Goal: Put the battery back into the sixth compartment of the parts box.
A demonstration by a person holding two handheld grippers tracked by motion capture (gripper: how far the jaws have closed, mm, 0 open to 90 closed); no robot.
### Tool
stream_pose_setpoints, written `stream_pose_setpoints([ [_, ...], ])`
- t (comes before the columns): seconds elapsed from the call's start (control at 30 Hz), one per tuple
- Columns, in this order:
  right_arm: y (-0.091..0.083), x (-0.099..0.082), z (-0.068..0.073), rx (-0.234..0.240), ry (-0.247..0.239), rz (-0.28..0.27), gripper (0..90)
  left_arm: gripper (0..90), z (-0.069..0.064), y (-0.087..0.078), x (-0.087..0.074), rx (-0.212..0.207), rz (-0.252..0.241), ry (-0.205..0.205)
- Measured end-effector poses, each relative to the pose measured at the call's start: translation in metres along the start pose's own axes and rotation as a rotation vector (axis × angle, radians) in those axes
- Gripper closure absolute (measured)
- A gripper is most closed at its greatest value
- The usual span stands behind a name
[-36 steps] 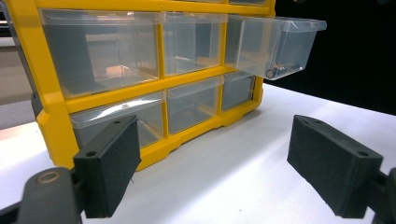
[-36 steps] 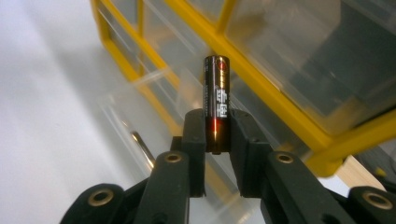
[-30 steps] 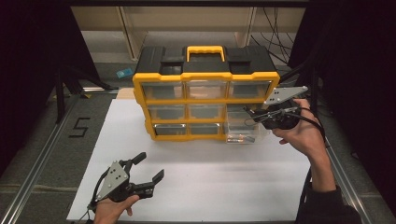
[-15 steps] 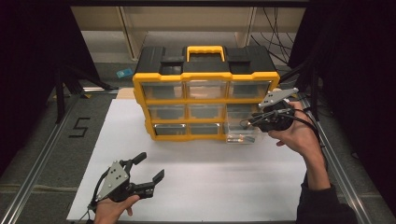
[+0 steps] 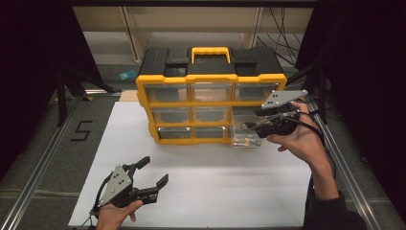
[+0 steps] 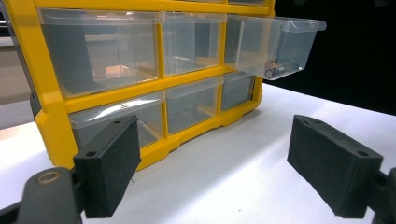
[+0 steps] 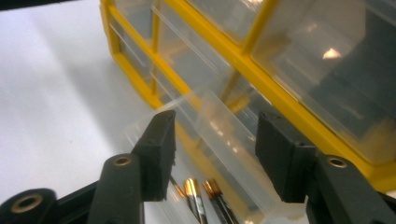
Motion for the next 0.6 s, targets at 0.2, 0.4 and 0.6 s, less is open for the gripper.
stream_pose_setpoints([
  [0.2,0.001,0.007,0.011,0.048,0.025,-0.050,42.5,16.5,0.000,0.000,0.000,0.000,0.000,0.003],
  [0.4,0.004,0.012,0.026,0.069,0.025,-0.073,38.4,16.5,0.000,0.000,0.000,0.001,0.000,0.003],
  [0.6,0.008,0.013,0.034,0.085,0.023,-0.084,35.8,16.4,0.000,0.000,0.000,0.001,0.001,0.003],
])
Point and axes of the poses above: each handheld gripper's, and its own axes: y roughly forward along the jaws, x roughly out of its top, z roughly to its left, the point moved 3 cm from there along y, roughly forward along the jaws, and after that the axes turned 13 degrees about -x, right-handed, at the moved point
